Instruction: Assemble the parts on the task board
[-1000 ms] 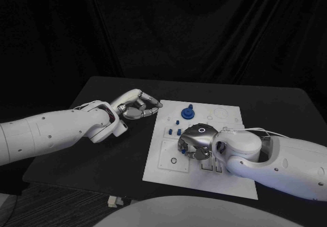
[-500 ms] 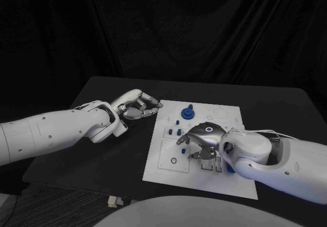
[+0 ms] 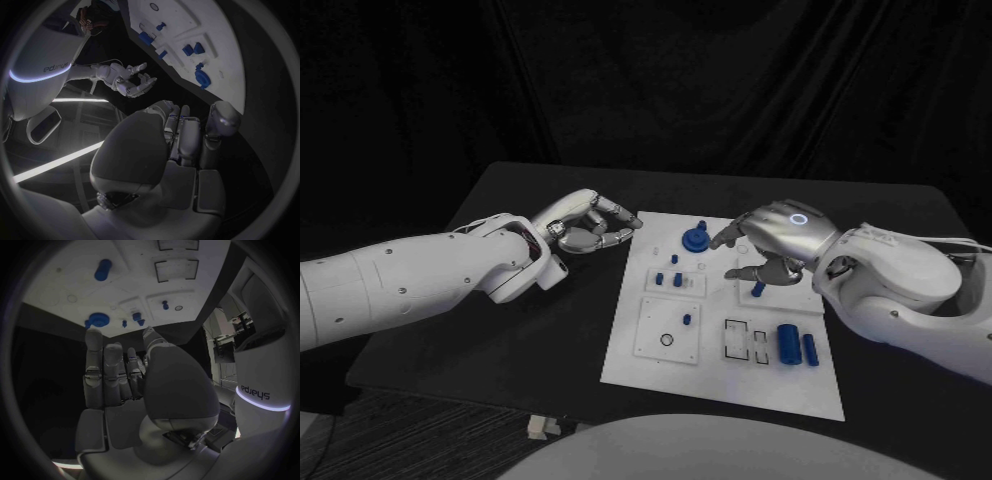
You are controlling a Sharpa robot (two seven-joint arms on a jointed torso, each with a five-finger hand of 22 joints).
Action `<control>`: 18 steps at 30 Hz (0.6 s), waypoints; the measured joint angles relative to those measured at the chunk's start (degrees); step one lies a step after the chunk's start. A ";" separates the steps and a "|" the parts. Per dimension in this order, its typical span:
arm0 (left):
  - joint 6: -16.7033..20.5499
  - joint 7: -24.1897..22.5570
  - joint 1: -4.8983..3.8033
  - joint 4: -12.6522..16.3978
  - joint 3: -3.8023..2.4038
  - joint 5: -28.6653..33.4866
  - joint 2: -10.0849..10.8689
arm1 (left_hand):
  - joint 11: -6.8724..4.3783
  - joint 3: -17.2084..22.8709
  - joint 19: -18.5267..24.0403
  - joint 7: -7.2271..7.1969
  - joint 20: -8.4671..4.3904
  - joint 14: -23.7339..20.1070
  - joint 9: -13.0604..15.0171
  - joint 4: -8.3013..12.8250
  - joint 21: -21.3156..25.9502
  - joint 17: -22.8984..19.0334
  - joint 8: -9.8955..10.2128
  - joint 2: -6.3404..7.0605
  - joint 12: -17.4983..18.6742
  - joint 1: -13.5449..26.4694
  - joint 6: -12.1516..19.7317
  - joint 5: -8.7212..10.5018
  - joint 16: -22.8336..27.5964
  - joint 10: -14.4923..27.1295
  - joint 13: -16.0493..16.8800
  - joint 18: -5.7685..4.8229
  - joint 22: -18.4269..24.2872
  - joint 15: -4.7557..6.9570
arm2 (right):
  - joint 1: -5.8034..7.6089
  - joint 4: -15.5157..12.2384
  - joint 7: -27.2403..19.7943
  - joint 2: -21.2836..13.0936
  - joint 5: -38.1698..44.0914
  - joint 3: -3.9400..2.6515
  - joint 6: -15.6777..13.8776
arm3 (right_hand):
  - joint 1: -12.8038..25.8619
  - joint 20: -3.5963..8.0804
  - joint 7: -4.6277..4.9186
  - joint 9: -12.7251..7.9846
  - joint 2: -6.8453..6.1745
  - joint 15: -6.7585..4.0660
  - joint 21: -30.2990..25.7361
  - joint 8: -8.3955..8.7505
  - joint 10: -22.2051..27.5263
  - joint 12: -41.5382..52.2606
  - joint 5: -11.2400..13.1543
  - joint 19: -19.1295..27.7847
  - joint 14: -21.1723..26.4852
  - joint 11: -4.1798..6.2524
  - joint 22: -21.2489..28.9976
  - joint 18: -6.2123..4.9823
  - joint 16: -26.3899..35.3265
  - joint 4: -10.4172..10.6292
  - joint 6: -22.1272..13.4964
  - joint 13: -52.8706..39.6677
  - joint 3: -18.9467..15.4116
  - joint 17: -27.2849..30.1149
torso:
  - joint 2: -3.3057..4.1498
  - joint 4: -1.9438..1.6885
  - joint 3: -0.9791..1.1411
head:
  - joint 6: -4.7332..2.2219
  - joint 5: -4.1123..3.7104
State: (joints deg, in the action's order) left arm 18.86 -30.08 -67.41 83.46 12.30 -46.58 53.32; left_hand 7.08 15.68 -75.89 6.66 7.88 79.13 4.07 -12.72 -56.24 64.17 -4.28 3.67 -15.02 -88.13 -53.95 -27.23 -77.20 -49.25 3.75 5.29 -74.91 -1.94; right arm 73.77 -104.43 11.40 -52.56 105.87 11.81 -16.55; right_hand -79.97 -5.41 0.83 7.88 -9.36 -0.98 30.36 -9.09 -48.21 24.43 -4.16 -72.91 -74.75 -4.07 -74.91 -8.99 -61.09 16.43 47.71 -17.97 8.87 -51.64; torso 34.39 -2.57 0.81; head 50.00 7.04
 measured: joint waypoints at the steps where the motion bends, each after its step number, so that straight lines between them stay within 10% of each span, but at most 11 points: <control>1: 0.00 0.00 0.00 0.00 0.00 0.00 0.00 | 0.00 0.00 0.00 0.00 0.00 0.00 0.00 0.00 0.00 0.00 0.00 0.00 0.00 0.00 0.00 0.00 0.00 0.00 0.00 0.00 0.00 0.00 | 0.60 -0.06 0.00 -0.68 -0.06 -0.03 -0.63 | -0.19 0.31 0.45 0.03 0.28 -0.37 3.28 -0.23 -3.11 1.91 -0.20 -1.45 -1.46 0.47 0.00 0.01 -1.56 0.00 0.62 -0.62 0.00 -1.71 | 0.01 0.00 0.00 | 0.00 -0.05; 8: -0.01 0.00 0.01 0.03 0.00 0.00 0.00 | 0.00 0.00 0.00 0.00 0.00 0.00 0.00 0.00 0.00 0.00 0.00 -0.19 0.00 -0.19 0.00 0.00 0.00 0.00 0.00 0.00 0.00 0.00 | 1.64 1.49 0.05 -2.27 -0.32 -0.01 -2.69 | -0.40 0.94 0.74 -0.11 0.49 -1.16 7.13 -0.23 -7.08 4.20 -0.27 -3.00 -2.86 1.21 0.00 0.01 -3.01 0.01 1.32 -1.27 0.31 -3.42 | 0.03 -0.01 0.01 | 0.00 -0.54; 18: -0.01 -0.01 0.02 0.09 0.00 0.00 0.19 | 0.00 0.00 0.00 0.00 0.00 0.00 0.00 0.00 0.24 -0.07 0.00 -0.23 0.00 -0.23 0.00 0.00 0.00 0.00 0.00 0.00 0.00 0.00 | -0.48 4.57 0.45 -2.75 0.07 0.06 -2.07 | 0.49 1.10 1.76 -0.30 0.80 -1.18 7.13 -0.23 -7.90 4.42 0.72 -3.16 -2.87 1.40 0.01 0.01 -2.60 0.17 2.34 -1.13 0.15 -2.78 | 0.01 -0.01 0.00 | 0.00 -0.37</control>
State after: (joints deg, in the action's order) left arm 18.85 -30.09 -67.38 83.55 12.30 -46.58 53.51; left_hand 7.08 15.68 -75.90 6.67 7.88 79.13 4.07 -12.72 -56.01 64.10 -4.28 3.44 -15.02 -88.36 -53.95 -27.23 -77.20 -49.25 3.75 5.29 -74.91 -1.94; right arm 73.29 -99.85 11.84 -55.31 105.94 11.87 -18.62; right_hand -79.49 -4.30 2.59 7.57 -8.56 -2.16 37.49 -9.32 -56.11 28.85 -3.44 -76.07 -77.62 -2.67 -74.90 -8.98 -63.69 16.60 50.05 -19.10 9.03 -54.41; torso 34.39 -2.58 0.81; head 50.00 6.67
